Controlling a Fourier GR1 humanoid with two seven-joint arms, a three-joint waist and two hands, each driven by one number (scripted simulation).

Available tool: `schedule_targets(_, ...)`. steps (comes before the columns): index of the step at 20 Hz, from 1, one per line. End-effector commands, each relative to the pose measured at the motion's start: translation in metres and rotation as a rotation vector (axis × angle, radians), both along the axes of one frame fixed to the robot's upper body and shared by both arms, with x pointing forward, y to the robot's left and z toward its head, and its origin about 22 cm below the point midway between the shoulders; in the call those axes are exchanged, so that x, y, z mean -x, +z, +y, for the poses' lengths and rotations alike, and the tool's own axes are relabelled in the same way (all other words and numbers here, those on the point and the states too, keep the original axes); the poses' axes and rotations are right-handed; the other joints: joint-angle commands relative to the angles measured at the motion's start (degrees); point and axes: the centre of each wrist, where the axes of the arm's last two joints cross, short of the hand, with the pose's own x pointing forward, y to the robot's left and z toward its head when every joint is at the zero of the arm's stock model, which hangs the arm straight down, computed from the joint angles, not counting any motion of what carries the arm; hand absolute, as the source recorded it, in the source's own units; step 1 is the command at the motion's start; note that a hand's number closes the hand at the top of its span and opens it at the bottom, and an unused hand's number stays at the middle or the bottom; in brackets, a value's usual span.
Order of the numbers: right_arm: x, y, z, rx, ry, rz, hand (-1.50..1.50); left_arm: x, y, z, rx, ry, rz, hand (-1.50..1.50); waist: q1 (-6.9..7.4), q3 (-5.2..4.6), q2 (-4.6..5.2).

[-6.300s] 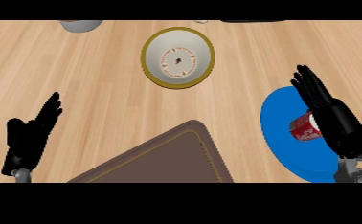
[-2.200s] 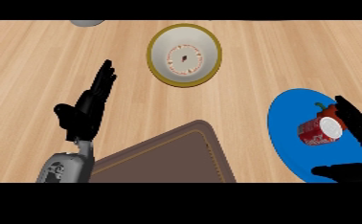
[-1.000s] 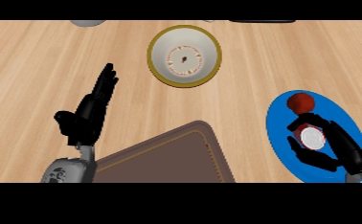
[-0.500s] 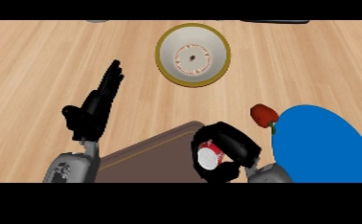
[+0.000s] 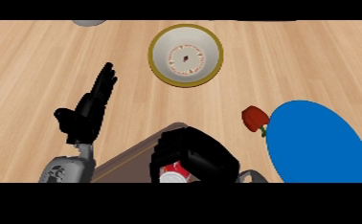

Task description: Pick the can from the plate and place it in the bowl

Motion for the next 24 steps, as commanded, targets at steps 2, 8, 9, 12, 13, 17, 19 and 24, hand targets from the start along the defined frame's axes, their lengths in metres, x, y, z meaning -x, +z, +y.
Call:
schedule_targets(2, 0.025, 0.058, -0.006, -0.045, -0.089, -0.118, 1.5, 0.018, 0.004, 0.002, -0.01, 0.006, -0.007, 0.0, -0.55, 0.0, -0.24)
schedule_targets(8, 0.02, 0.112, 0.024, 0.012, -0.193, -0.148, 1.5, -0.006, 0.008, 0.005, -0.009, 0.004, 0.001, 0.0, -0.07, -0.04, 0.03)
schedule_targets(9, 0.008, 0.133, 0.014, 0.039, -0.205, -0.167, 1.5, -0.009, -0.003, 0.002, -0.001, 0.006, -0.016, 0.0, -0.26, -0.05, 0.09)
schedule_targets(12, 0.003, 0.159, 0.019, 0.018, -0.247, -0.15, 1.5, -0.009, 0.015, 0.004, -0.001, -0.014, 0.002, 0.0, -0.04, -0.03, -0.01)
schedule_targets(13, 0.002, 0.161, 0.038, 0.007, -0.254, -0.138, 1.5, -0.002, 0.006, 0.003, 0.003, -0.008, 0.009, 0.0, 0.28, -0.04, 0.0)
schedule_targets(17, -0.017, 0.169, 0.028, 0.023, -0.33, -0.146, 1.5, 0.005, -0.016, 0.003, -0.004, 0.018, -0.007, 0.0, -0.23, -0.02, 0.04)
schedule_targets(19, -0.048, 0.167, 0.044, 0.041, -0.34, -0.145, 1.5, -0.009, 0.008, 0.008, -0.001, -0.008, -0.008, 0.0, 0.1, -0.02, 0.14)
schedule_targets(24, -0.079, 0.155, 0.05, 0.162, -0.464, -0.235, 1.5, 0.006, 0.009, -0.002, 0.005, -0.008, -0.002, 0.0, 0.31, -0.01, 0.1)
